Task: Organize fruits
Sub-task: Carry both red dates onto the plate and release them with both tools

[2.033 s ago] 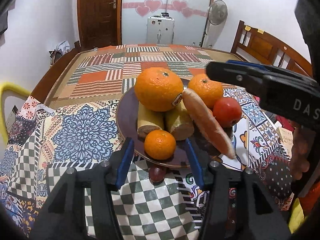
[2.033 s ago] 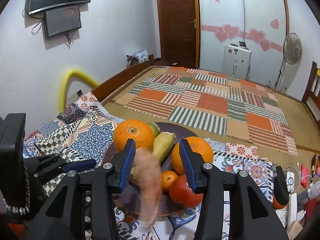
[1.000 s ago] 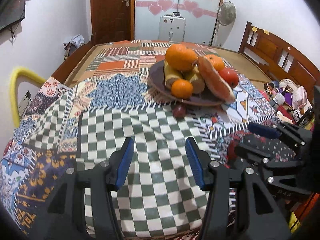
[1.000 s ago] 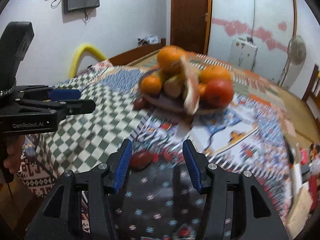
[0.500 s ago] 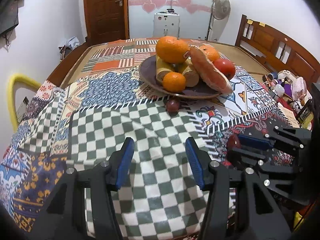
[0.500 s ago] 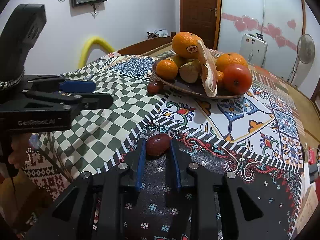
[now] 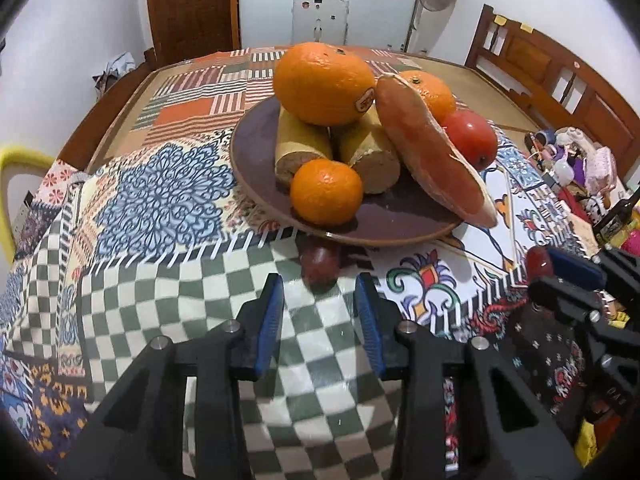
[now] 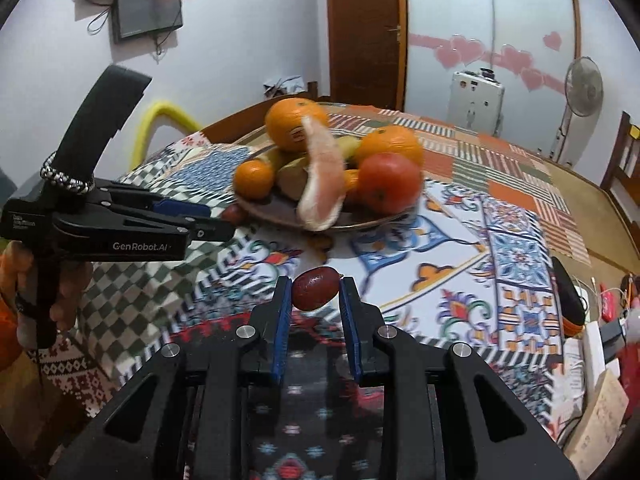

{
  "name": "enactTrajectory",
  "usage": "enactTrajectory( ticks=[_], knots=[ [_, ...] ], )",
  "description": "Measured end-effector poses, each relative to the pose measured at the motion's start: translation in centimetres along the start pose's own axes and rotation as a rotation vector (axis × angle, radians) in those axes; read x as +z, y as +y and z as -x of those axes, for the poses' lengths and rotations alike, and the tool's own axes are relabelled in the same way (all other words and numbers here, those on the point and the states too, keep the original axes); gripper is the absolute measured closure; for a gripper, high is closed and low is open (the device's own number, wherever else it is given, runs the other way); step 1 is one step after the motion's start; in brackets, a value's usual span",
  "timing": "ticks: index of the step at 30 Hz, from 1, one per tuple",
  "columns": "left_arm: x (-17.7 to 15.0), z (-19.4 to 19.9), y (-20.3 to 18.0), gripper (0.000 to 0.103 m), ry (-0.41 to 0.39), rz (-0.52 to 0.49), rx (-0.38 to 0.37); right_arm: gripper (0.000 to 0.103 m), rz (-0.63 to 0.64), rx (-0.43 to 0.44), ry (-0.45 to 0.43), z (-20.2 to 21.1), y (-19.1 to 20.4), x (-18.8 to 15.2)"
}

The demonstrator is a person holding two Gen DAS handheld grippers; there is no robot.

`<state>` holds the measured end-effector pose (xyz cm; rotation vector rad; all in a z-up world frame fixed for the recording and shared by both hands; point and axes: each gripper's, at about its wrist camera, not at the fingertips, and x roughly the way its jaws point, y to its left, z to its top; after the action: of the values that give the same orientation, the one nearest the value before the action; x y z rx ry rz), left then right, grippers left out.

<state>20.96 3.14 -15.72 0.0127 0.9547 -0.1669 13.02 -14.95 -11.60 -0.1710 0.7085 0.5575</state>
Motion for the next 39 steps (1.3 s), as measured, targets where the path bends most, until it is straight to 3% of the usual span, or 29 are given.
enactTrajectory(
  ticks=[4,8,11,22,30,39],
  knots=[
    [0.4,-0.6,-0.7,0.067,-0.011,-0.037,0.026,0.081,-0.023,-0.002,-0.001,-0.4,-0.9,0.1],
    [1.0,-0.9,-0.8,0.083,-0.017,-0.028,0.021,0.081,-0.022,0.000,-0.009,-0.4,-1.0,0.2],
    [1.0,-0.9,-0.5,0.085,-0.027,-0.023,0.006,0.081,-0.026,0.003,-0.021,-0.3,-1.3,0.5],
    [0.0,2.1,0.7,0.086,-0.071,-0.020,-0.024,0.081,-0.022,0.032,-0.048,-0.9,-0.9,2.7],
    [2.4,4.7,0.2,0.086,-0.147,-0.032,-0.055,0.081,0.027,0.063,-0.073,-2.0,0.8,5.3],
    [5.0,3.3,0.3,0.086,-0.157,-0.020,-0.067,0.081,0.068,0.062,-0.061,-3.8,1.6,6.2]
  ],
)
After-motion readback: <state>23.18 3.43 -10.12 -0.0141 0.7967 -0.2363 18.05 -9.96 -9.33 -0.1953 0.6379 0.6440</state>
